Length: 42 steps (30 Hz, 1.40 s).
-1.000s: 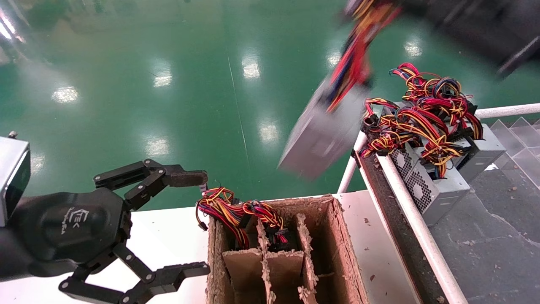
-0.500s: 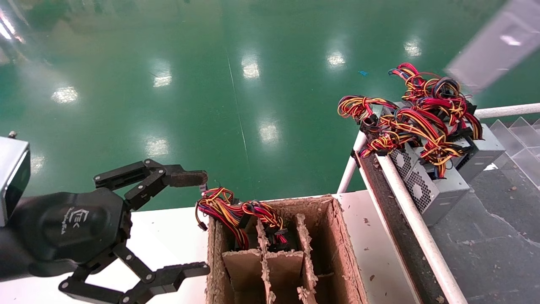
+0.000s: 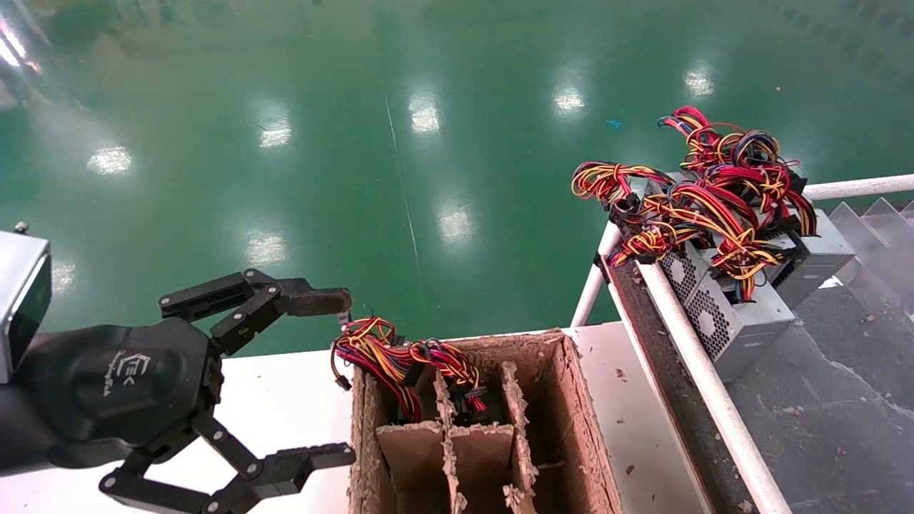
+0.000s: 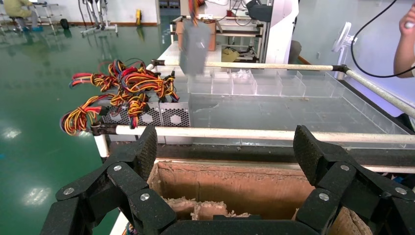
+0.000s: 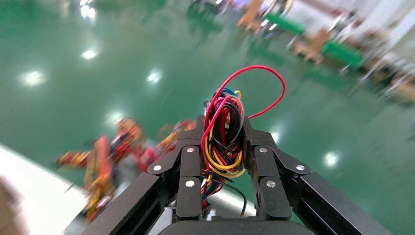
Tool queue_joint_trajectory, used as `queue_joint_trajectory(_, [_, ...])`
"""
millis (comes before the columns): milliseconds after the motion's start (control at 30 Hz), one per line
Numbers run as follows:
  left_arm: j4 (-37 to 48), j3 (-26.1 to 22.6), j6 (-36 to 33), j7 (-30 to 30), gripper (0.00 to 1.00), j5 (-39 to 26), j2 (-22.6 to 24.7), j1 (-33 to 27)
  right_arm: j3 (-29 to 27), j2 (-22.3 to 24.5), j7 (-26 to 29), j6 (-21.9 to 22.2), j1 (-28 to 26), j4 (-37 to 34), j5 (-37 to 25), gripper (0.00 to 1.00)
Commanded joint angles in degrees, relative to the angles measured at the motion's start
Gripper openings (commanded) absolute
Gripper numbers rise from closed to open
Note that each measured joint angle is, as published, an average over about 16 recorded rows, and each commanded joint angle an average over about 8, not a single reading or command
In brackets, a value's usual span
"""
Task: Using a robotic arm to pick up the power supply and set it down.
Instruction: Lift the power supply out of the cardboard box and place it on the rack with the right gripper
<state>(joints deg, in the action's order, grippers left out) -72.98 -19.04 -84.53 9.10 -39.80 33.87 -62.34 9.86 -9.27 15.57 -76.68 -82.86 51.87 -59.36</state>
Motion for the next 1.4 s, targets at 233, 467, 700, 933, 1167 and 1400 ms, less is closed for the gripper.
queue_joint_trajectory(233, [0.0,0.0,0.0,0.0,1.0,0.0,0.0,0.0,1.7,2.4,-1.5,-4.5,8.6,-2.6,3.1,0.0])
queue_joint_trajectory(467, [0.0,0.0,0.0,0.0,1.0,0.0,0.0,0.0,2.2,0.8,-3.8,-1.1,16.6,-2.0,7.2,0.0])
queue_joint_trajectory(700, [0.0,0.0,0.0,0.0,1.0,0.0,0.0,0.0,1.3,-0.6,-4.5,6.3,21.8,2.7,9.7,0.0])
queue_joint_trajectory(933, [0.0,0.0,0.0,0.0,1.0,0.0,0.0,0.0,1.2,-1.7,-3.2,12.9,24.0,8.8,9.3,0.0])
queue_joint_trajectory(1167, [0.0,0.0,0.0,0.0,1.0,0.0,0.0,0.0,2.9,-4.0,-0.8,16.4,22.0,11.4,5.7,0.18])
queue_joint_trajectory(1400, [0.0,-0.1,0.0,0.0,1.0,0.0,0.0,0.0,5.4,-7.6,1.3,15.3,15.8,9.1,1.2,1.0])
